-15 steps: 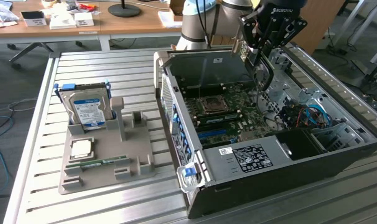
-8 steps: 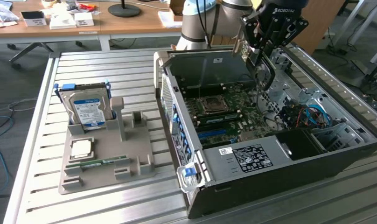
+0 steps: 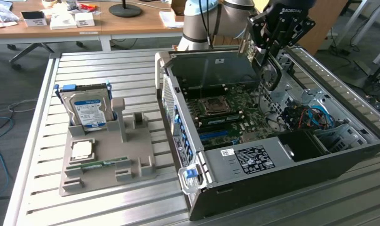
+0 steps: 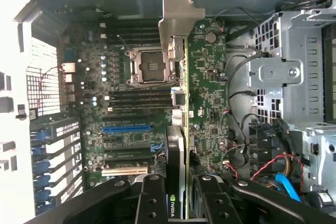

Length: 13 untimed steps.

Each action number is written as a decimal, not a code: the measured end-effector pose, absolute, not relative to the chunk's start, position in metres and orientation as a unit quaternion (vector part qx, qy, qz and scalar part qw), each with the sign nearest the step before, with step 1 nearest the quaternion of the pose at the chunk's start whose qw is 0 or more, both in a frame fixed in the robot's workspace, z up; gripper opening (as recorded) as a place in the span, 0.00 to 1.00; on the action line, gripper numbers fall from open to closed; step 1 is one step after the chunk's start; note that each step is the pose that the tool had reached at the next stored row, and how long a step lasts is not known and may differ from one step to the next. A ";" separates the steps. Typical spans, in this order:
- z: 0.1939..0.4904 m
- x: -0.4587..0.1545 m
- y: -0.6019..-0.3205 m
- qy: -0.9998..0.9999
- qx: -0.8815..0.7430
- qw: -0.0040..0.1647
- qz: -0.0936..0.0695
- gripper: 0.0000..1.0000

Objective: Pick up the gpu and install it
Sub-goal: 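Pick up the gpu and move the gpu toward the slot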

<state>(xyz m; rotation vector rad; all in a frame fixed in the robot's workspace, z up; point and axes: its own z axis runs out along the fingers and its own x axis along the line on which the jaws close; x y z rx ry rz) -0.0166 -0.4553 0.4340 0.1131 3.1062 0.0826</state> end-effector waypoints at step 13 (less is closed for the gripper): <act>0.434 0.000 -0.455 0.999 0.036 0.016 0.026 0.27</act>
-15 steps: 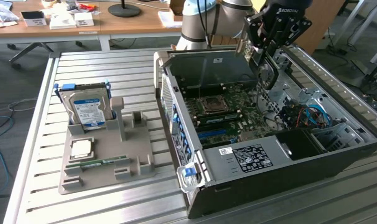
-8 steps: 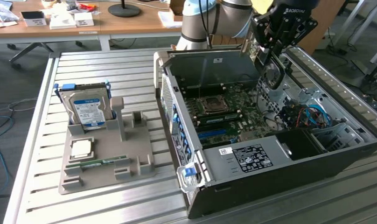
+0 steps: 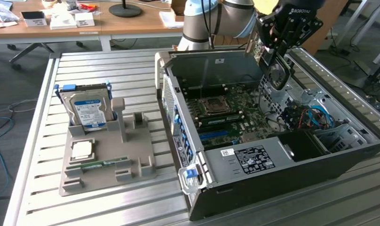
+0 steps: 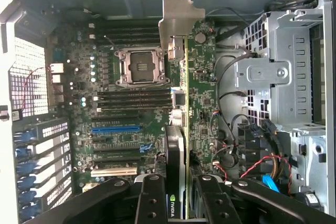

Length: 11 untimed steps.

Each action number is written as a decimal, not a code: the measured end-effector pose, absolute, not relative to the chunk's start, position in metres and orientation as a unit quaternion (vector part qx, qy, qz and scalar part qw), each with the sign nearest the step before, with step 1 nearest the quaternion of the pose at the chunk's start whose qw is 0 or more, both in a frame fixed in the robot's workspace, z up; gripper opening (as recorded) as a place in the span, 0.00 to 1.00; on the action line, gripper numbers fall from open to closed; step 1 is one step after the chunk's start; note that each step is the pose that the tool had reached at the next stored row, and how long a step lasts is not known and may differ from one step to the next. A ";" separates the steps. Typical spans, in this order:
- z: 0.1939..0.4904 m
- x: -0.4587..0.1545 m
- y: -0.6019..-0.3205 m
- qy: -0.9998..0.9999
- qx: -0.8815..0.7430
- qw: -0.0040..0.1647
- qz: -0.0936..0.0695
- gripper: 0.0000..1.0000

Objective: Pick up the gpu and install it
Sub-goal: 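Pick up the gpu and move the gpu toward the slot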

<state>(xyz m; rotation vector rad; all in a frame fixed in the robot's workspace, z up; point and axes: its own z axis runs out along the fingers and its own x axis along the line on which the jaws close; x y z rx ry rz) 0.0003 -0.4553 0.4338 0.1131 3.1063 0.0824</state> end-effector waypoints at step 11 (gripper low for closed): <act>0.434 0.003 -0.455 0.999 0.036 0.016 0.027 0.27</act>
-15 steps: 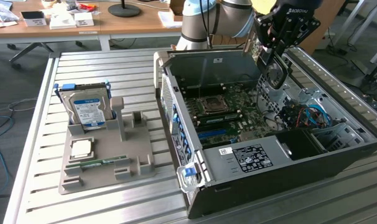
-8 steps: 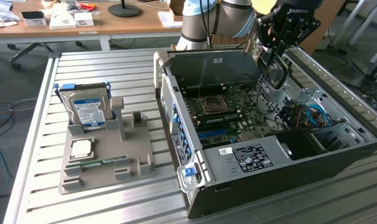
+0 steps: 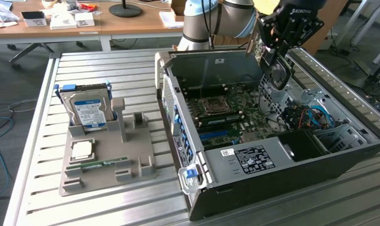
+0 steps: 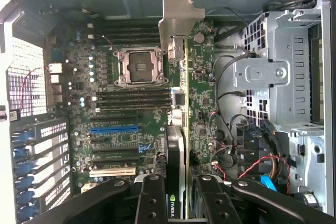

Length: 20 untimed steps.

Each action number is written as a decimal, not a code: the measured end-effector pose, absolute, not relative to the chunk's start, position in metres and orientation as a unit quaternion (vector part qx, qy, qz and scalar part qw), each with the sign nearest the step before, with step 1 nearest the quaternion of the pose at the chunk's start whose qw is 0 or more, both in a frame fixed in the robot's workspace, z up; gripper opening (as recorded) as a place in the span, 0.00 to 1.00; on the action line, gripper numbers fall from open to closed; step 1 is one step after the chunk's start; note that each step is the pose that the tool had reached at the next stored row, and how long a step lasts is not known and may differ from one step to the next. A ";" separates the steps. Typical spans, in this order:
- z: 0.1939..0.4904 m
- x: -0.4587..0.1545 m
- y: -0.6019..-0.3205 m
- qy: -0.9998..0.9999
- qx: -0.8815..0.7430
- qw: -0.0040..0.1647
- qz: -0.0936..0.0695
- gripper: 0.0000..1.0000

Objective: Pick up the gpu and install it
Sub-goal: 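Pick up the gpu and move the gpu toward the slot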

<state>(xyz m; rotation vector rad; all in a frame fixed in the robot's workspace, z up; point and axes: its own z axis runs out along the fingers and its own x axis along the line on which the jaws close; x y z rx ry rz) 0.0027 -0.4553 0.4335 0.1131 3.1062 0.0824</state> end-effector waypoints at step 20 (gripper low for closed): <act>0.432 0.030 -0.455 0.999 0.036 0.016 0.027 0.27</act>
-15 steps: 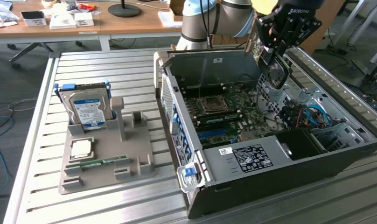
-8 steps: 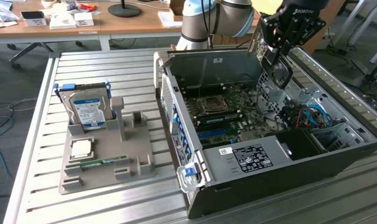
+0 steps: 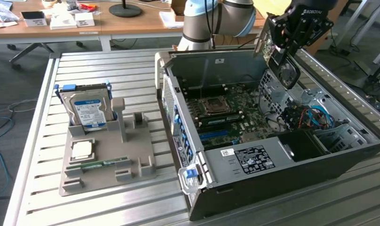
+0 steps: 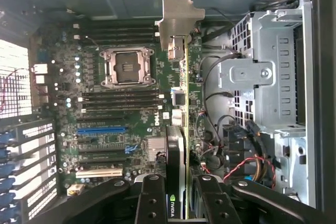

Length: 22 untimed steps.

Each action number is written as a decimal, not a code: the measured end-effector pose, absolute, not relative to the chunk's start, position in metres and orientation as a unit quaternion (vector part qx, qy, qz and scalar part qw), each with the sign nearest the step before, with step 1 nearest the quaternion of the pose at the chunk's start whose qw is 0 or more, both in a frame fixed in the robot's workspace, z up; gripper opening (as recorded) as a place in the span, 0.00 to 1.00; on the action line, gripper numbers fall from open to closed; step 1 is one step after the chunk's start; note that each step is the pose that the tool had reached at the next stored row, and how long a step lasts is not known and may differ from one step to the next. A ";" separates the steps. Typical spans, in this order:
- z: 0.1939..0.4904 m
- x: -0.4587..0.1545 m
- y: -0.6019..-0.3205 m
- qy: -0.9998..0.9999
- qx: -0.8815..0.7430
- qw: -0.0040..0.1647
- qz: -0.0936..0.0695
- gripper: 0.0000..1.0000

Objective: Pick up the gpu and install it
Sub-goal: 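Pick up the gpu and move the gpu toward the slot, then insert the gpu into the slot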

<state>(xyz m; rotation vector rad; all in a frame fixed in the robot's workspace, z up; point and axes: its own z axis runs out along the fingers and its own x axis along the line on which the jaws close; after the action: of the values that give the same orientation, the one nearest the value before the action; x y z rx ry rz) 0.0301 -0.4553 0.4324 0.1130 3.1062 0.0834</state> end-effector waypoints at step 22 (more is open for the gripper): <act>0.432 0.045 -0.454 0.999 0.036 0.016 0.027 0.27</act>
<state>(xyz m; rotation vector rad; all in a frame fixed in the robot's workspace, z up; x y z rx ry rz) 0.0449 -0.4544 0.4316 0.1131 3.1063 0.0841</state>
